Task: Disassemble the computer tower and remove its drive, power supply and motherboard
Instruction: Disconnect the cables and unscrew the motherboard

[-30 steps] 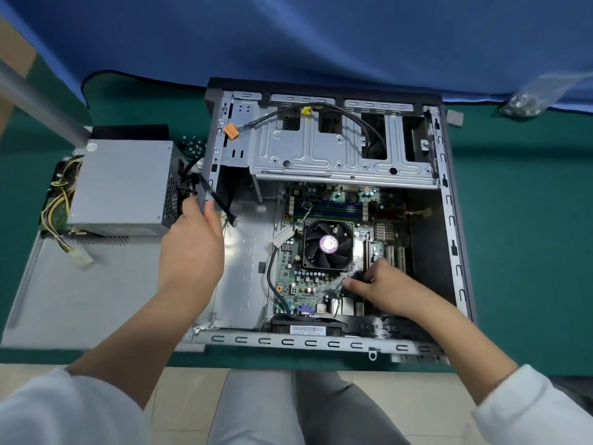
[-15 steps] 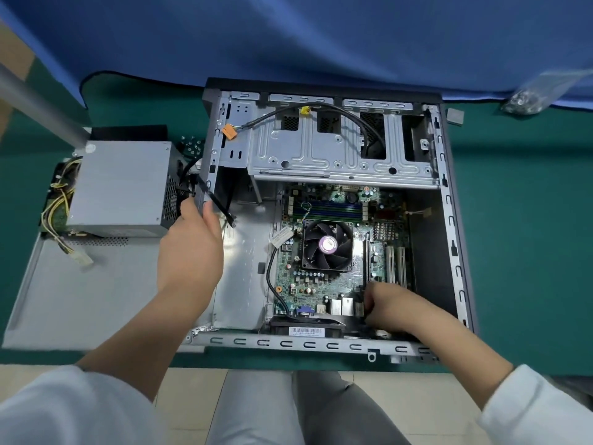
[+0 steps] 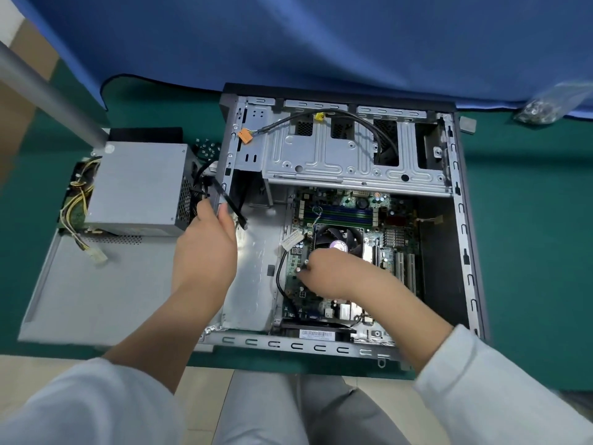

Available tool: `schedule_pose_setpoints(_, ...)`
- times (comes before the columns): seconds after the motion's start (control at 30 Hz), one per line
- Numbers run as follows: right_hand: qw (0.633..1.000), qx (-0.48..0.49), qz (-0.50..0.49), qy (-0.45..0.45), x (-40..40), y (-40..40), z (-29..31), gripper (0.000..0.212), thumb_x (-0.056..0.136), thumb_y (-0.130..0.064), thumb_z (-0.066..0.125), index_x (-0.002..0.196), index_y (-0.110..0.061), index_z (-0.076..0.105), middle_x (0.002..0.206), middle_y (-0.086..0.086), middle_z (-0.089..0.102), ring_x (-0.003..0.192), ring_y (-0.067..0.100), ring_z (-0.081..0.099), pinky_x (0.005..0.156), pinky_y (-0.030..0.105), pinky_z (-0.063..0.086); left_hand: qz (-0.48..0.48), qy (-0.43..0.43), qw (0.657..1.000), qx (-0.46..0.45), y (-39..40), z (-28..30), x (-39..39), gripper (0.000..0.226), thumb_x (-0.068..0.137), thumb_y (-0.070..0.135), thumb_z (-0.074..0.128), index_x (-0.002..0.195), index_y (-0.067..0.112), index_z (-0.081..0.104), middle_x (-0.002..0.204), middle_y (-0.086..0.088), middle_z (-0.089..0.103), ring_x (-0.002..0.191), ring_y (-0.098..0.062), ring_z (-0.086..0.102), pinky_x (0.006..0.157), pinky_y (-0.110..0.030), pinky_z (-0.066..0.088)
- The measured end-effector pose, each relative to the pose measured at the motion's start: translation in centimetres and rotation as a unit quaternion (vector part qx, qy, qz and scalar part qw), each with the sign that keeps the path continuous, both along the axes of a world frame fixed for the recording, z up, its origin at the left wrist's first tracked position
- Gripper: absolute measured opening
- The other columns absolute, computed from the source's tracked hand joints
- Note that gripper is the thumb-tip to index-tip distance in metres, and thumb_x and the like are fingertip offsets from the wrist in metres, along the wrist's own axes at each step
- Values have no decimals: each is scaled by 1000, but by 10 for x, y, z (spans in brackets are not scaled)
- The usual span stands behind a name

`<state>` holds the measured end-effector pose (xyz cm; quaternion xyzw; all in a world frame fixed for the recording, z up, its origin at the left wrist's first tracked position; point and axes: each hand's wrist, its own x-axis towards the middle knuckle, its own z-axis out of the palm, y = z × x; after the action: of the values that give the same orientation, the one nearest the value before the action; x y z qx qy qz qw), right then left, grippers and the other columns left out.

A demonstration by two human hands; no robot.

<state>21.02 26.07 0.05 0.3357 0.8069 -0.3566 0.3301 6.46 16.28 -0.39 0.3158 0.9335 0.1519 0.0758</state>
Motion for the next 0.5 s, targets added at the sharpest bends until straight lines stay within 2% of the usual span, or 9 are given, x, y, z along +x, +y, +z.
schedule_pose_setpoints(0.1,1000,9,-8,20,-18,-14,-8,33,96,-19,43,64,-12,36,65,2,41,58,19,43,51,26,36,-5,0,1000,0,0,0,0,41,101,33,23,115,0,43,82,-20,60,70,-38,55,55,-37,31)
schedule_pose_setpoints(0.2,999,9,-29,19,-33,-26,-19,27,94,-15,46,67,-10,41,68,4,45,71,27,52,60,28,41,-3,-5,1000,1,0,1,1,42,102,34,23,115,0,43,83,-21,60,72,-40,56,55,-37,30)
schedule_pose_setpoints(0.3,999,-11,-45,26,-47,-30,-25,15,92,-7,46,78,-7,46,73,4,47,76,25,52,51,25,35,-4,-9,1000,-3,1,1,1,41,101,34,23,115,1,43,84,-21,60,72,-39,56,55,-36,30)
schedule_pose_setpoints(0.37,999,-31,-22,19,-54,-34,-26,6,93,-4,44,91,-4,50,84,8,52,77,24,50,47,25,32,-4,-10,1000,-3,2,2,1,41,102,34,23,116,0,43,85,-22,61,73,-40,57,55,-36,30)
schedule_pose_setpoints(0.4,999,-44,-1,11,-58,-36,-26,11,93,-3,43,98,-1,53,89,10,53,74,23,49,47,25,31,-5,-10,1000,-3,1,2,1,40,102,33,24,116,0,42,86,-22,61,74,-41,57,56,-36,30)
schedule_pose_setpoints(0.5,995,-68,79,-4,-61,-43,-27,22,94,0,41,106,5,59,71,8,45,63,21,43,47,24,29,-7,-15,1000,-5,1,4,1,40,102,32,23,118,1,42,90,-23,62,79,-41,57,59,-37,30)
